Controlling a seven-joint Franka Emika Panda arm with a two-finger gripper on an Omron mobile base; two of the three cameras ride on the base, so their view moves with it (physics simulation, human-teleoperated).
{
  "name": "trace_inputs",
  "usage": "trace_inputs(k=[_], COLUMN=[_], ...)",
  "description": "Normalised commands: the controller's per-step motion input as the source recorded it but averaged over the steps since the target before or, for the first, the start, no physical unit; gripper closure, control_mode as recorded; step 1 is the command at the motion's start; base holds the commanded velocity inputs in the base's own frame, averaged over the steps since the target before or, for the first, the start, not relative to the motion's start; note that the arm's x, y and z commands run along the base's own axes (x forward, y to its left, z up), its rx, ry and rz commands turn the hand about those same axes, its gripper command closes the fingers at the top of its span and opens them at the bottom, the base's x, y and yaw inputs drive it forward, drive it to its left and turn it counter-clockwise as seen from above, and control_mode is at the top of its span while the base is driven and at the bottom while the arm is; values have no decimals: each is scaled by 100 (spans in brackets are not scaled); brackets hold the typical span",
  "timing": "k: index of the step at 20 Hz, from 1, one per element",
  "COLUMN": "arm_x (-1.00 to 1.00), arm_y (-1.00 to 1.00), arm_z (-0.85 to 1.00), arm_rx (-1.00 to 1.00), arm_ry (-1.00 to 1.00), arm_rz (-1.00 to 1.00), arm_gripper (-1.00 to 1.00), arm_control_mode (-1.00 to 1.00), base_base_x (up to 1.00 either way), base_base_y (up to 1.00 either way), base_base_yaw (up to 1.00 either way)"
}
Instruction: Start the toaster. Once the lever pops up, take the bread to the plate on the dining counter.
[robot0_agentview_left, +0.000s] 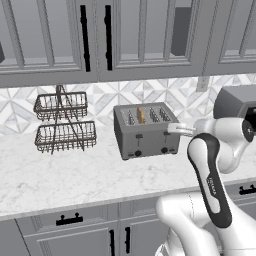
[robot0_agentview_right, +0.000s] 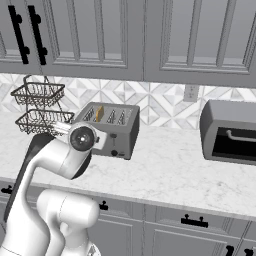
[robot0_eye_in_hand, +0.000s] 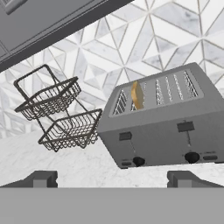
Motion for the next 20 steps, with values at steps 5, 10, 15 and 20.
trace_inputs(k=[5,10,15,20], arm_x=[0,11,15,22], arm_y=[0,17,30,11], arm_z=[0,8,40,15], arm_rx=[-42,-53,-29,6], arm_ry=[-2,-1,0,-10], arm_rz=[-6,-13,-22,-37], arm_gripper=[-100,-100,-100,-100], arm_control_mode=[-100,-100,-100,-100], base_base_x=[0,0,0,0], base_base_y=[0,0,0,0], base_base_yaw=[0,0,0,0])
